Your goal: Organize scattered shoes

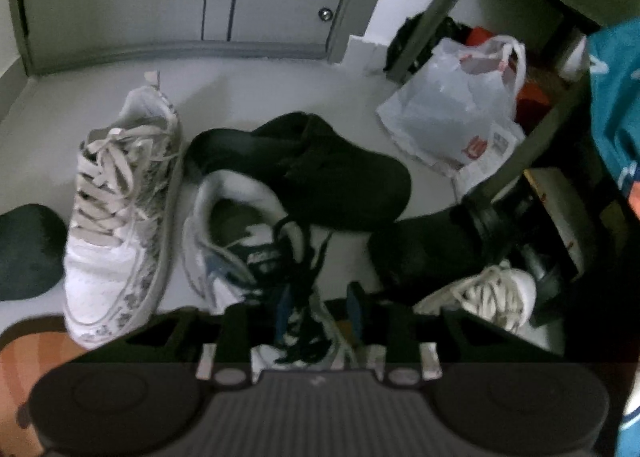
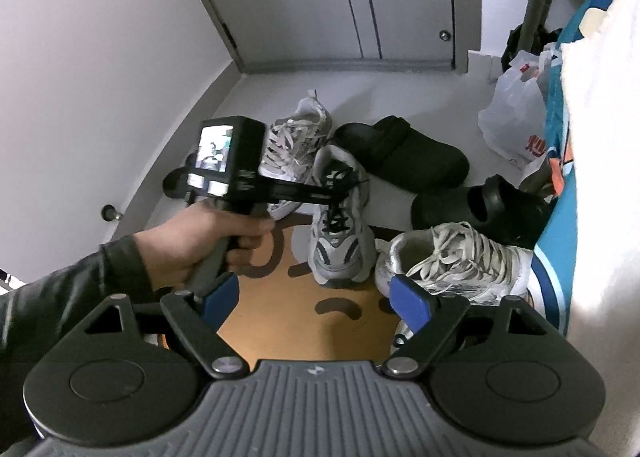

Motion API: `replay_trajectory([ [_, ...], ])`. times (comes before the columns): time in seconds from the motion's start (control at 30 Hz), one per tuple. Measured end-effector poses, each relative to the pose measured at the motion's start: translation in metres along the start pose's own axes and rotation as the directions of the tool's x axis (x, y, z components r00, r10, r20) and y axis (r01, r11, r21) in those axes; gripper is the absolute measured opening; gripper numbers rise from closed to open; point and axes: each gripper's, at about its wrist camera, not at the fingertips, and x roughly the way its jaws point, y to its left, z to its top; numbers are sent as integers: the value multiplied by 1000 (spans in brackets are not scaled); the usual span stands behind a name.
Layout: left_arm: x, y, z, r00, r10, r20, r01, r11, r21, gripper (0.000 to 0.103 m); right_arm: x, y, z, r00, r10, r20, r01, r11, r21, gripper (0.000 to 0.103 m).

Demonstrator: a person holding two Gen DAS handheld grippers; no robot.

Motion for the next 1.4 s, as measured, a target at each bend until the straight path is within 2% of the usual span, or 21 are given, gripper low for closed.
replay_trajectory([
  [0.07, 5, -3, 0, 1000, -11, -1, 11, 1000, 23, 31, -1, 1, 0, 1000, 6, 0, -6, 1000, 1, 86],
  [0.13, 13, -7, -1, 1000, 19, -10, -19, 997, 69, 31, 0, 1, 1, 1000, 15, -8, -15, 1000, 8, 86],
  [0.23, 18, -4, -1, 998, 53, -13, -52, 996, 70, 31, 2, 0, 1, 999, 33, -29, -32, 999, 24, 86],
  [0.33, 22, 3, -3, 999, 41, -1, -41, 997, 63, 31, 2, 1, 1, 998, 47, -36, -46, 998, 31, 86],
  [0.4, 24, 0, -3, 999, 49, -5, -48, 994, 100, 32, 1, 2, 1, 998, 45, -33, -44, 999, 25, 86],
  [0.43, 25, -1, -3, 999, 51, -7, -50, 993, 109, 34, 1, 3, 1, 999, 44, -32, -43, 999, 22, 86],
  [0.5, 25, -4, -4, 999, 44, -12, -42, 991, 124, 45, 1, 3, 1, 998, 46, -32, -45, 999, 24, 86],
  [0.57, 24, -8, -7, 999, 39, -11, -37, 989, 141, 48, 0, 4, 1, 998, 49, -32, -48, 999, 22, 86],
  [0.63, 25, -9, -10, 999, 50, 4, -50, 988, 148, 42, -1, 5, 2, 998, 49, -31, -49, 999, 19, 86],
  [0.67, 25, -8, -11, 998, 61, 8, -62, 988, 138, 24, -2, 6, 2, 998, 50, -30, -49, 999, 18, 86],
  [0.7, 26, -6, -11, 997, 74, 10, -74, 989, 125, 15, -2, 6, 2, 998, 50, -29, -50, 999, 17, 86],
  [0.73, 25, 5, -8, 998, 57, 2, -57, 997, 47, 15, -2, 6, 2, 998, 50, -29, -50, 999, 15, 86],
  [0.9, 8, 28, -3, 999, -27, 28, 30, 994, -105, 13, -3, 7, 2, 998, 51, -27, -51, 999, 8, 86],
  [1.0, -5, 41, 6, 995, -75, 61, 85, 978, -192, 13, -4, 7, 2, 998, 53, -23, -53, 999, 7, 86],
  [1.17, -8, 58, 13, 987, -139, 83, 159, 931, -329, 12, -1, 9, 2, 999, 36, -25, -37, 999, -7, 86],
  [1.2, -8, 64, 10, 982, -163, 95, 187, 908, -376, 12, 0, 9, 1, 999, 35, -27, -35, 999, -10, 86],
  [1.23, -8, 67, 8, 980, -173, 101, 199, 896, -397, 12, 1, 10, 1, 999, 33, -30, -33, 999, -15, 86],
  [1.27, -7, 74, 4, 973, -196, 120, 229, 865, -446, 12, 1, 11, 1, 999, 31, -31, -31, 999, -19, 86],
  [1.37, -7, 90, -4, 957, -235, 168, 289, 799, -527, 11, 2, 11, 1, 999, 23, -31, -24, 999, -28, 86],
  [1.4, -8, 92, -5, 953, -243, 180, 302, 790, -534, 11, 4, 11, 1, 999, 17, -31, -18, 999, -31, 86],
])
